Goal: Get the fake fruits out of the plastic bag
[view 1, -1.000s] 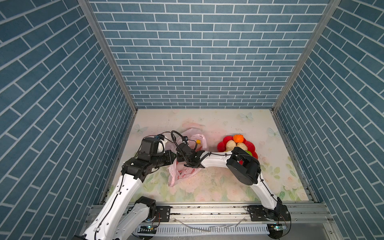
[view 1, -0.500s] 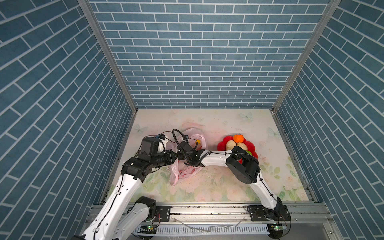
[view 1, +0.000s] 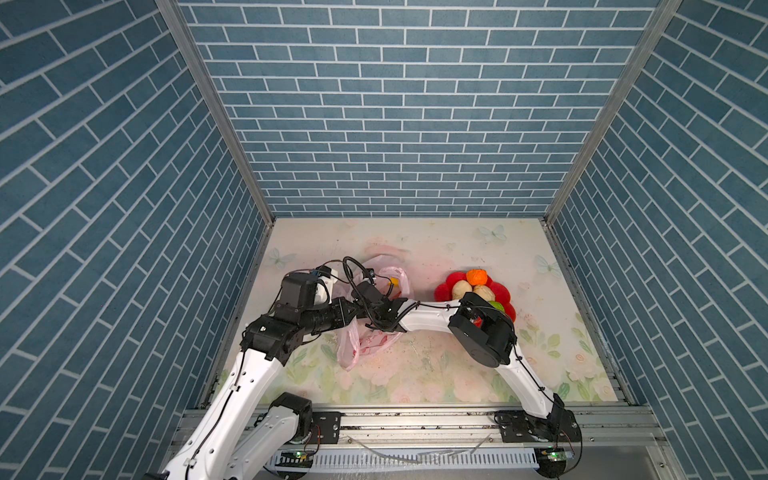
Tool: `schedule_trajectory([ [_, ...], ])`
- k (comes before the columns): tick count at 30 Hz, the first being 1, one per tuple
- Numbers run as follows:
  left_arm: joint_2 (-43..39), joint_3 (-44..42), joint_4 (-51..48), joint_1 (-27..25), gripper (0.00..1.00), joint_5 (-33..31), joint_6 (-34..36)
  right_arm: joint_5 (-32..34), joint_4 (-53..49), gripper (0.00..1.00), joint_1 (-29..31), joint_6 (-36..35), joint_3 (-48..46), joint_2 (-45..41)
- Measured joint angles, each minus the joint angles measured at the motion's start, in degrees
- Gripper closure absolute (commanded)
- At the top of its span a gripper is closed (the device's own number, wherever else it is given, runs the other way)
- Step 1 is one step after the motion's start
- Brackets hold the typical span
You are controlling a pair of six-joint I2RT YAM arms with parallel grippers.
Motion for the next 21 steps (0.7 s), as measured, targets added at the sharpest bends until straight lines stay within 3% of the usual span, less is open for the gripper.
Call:
schedule_trajectory([
  [10,-0.5,0.0,0.7,0.0,0.83,0.7,-0.2,0.1,-0.6,0.73,-0.3,1.0,0.2,0.2],
  [21,-2.4,0.2,-1.4,0.0,0.83,-0.8,0.3,0.1,-0.8,0.89,-0.7,2.1,1.0,0.9],
])
